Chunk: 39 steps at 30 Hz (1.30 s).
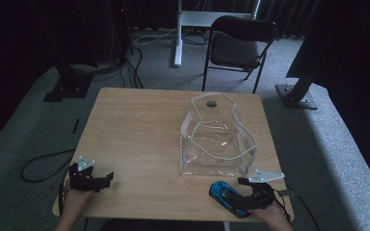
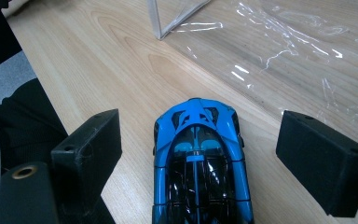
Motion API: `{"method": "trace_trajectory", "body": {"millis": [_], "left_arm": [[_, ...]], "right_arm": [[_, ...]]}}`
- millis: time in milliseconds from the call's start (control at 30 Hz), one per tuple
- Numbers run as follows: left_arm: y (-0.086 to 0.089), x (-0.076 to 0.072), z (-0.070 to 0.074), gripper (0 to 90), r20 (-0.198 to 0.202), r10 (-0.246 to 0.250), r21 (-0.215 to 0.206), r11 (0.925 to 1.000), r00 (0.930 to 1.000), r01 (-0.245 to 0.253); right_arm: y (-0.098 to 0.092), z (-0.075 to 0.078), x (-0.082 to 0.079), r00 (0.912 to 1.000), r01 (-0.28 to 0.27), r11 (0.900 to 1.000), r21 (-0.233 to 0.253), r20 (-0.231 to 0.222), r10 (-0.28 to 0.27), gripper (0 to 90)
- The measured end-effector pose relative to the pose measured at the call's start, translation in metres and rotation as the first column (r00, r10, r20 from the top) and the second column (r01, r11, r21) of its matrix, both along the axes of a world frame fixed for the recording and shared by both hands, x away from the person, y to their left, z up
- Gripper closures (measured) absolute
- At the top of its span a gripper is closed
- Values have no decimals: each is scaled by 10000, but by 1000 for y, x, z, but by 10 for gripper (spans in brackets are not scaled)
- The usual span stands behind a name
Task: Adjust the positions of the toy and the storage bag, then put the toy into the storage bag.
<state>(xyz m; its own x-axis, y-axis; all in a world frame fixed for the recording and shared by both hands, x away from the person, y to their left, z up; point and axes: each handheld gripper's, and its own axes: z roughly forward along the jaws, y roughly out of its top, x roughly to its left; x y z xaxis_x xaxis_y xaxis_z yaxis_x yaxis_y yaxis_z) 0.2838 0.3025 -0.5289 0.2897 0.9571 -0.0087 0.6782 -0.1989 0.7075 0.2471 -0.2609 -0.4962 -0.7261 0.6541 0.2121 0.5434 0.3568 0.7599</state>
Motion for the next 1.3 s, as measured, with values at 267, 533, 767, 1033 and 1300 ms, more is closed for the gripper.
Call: {"method": "trace_trajectory", "body": {"millis": [267, 533, 767, 1033, 1300], "left_arm": [[11, -5, -8, 3, -284, 532, 48, 9986, 9982, -531], [15, -4, -14, 3, -506, 713, 314, 9971, 9962, -698], [19, -2, -16, 3, -562, 753, 349, 9967, 9956, -734], [21, -4, -18, 3, -260, 640, 289, 9976, 9976, -632], [22, -2, -19, 3, -223, 686, 268, 9973, 9974, -680]], "right_arm": [[2, -1, -1, 9998, -111, 9999, -54, -150, 110, 134], [3, -2, -2, 9998, -186, 9996, -198, -121, 184, 134], [7, -5, -2, 9994, -296, 9970, -713, -206, 282, 134], [14, -8, -3, 9992, -266, 9885, -1491, -330, 219, 134], [26, -15, 0, 9980, -496, 9707, -2350, -509, 387, 134]]}}
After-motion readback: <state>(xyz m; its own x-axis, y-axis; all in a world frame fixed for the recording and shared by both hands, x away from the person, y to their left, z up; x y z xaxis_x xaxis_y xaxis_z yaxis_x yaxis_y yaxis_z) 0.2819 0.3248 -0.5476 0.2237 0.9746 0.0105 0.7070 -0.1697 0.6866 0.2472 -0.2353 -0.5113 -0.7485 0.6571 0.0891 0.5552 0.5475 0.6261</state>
